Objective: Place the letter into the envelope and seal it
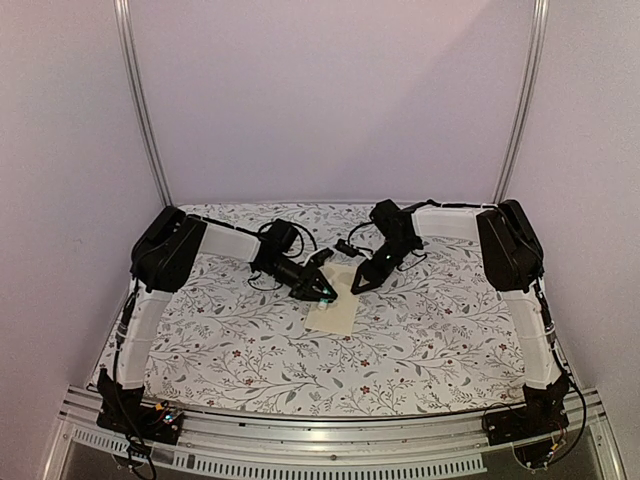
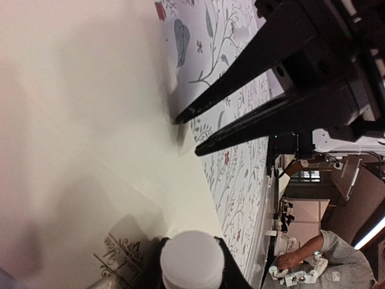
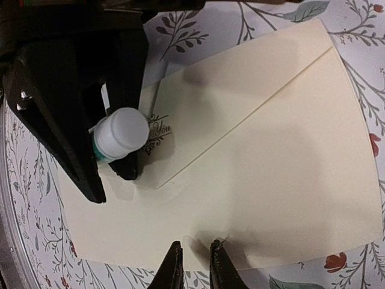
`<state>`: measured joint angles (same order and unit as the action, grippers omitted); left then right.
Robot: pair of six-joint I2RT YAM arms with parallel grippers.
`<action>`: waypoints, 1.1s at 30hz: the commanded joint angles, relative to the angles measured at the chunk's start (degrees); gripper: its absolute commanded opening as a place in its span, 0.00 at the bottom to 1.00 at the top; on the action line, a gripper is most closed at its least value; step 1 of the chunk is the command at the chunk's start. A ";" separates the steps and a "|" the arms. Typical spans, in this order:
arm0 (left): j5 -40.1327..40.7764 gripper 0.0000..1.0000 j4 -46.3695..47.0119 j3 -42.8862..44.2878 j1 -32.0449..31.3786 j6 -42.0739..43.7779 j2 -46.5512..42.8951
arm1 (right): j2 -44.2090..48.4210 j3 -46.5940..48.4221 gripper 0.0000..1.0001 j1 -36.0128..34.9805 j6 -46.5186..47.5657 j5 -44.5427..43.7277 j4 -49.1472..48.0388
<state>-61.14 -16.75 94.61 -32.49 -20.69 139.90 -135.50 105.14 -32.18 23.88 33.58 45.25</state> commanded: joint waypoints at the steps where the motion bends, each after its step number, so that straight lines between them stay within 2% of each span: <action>1: 3.13 0.00 -4.03 -4.37 -0.74 2.07 -0.84 | -2.83 -1.78 0.15 0.28 -0.76 -3.82 0.78; 9: 4.32 0.00 -3.60 -8.61 -0.74 2.28 -3.61 | -2.97 -1.83 0.15 0.28 -0.93 -4.01 0.80; 14: 6.34 0.00 -5.43 -7.82 -0.65 2.45 -3.61 | -2.39 -1.25 0.15 0.28 -1.06 -3.26 0.85; 21: 7.69 0.00 -6.62 -6.84 -0.33 2.57 -3.14 | 2.98 2.55 0.15 0.32 -1.48 3.55 0.52; 25: 8.31 0.00 -6.71 -6.33 -0.25 2.28 -2.88 | 2.62 5.33 0.10 0.16 -3.74 7.45 -0.61; 28: 8.64 0.00 -6.71 -6.06 -0.17 1.95 -2.78 | 0.29 7.44 0.01 -0.33 -4.54 8.09 -0.63; 33: 8.93 0.00 -6.71 -5.93 0.01 1.72 -3.11 | -2.90 9.64 0.00 -0.77 -5.39 9.24 -1.01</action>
<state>-59.35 -19.62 89.12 -32.51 -19.09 135.85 -135.59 112.71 -32.27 19.90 40.38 44.88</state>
